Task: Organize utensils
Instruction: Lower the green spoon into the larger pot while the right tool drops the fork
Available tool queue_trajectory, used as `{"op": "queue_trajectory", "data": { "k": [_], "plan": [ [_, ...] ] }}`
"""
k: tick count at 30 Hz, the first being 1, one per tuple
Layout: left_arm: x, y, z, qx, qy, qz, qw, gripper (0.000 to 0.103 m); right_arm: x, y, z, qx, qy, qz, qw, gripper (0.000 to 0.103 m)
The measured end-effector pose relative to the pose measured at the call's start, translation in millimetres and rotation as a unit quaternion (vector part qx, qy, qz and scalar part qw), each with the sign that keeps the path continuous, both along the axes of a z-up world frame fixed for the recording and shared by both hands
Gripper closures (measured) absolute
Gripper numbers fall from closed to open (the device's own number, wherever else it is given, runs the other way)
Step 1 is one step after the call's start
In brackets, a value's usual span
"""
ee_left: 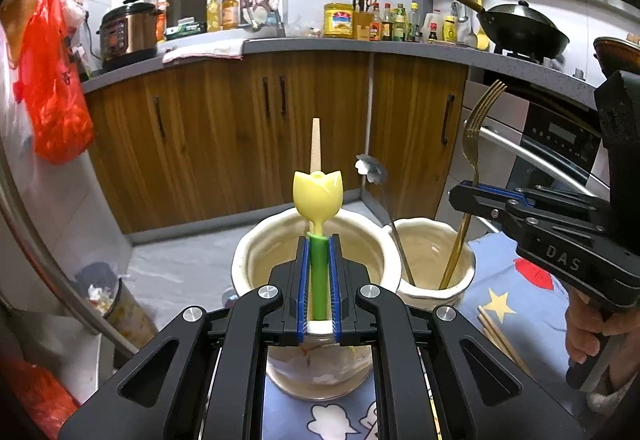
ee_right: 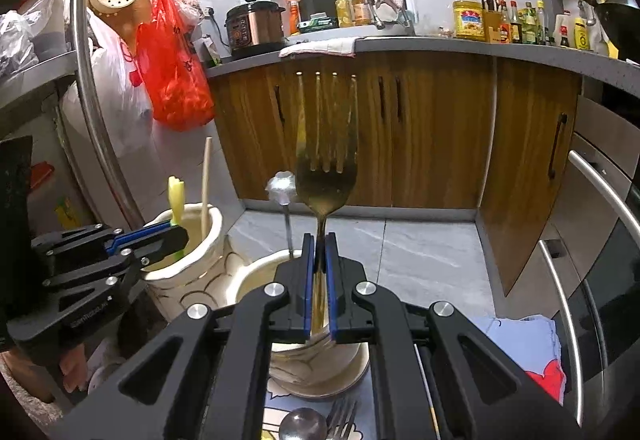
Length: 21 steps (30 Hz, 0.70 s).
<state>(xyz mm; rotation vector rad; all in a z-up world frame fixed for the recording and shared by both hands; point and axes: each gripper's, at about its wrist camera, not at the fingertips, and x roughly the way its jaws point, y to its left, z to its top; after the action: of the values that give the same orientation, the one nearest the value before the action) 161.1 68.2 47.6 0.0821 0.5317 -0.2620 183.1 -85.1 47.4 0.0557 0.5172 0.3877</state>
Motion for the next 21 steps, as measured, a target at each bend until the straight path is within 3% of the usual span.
{"op": "queue_trajectory", "data": {
  "k": [11,21],
  "plan": [
    [-1,-1,1,-0.001,-0.002,-0.001,1.0,0.091,11,-10,-8,0.016,0.01,-0.019,1.0,0.095],
    [-1,-1,3,-0.001,-0.006,0.006,1.0,0.078,12,-12,-11,0.018,0.017,-0.021,0.999,0.094]
  ]
}}
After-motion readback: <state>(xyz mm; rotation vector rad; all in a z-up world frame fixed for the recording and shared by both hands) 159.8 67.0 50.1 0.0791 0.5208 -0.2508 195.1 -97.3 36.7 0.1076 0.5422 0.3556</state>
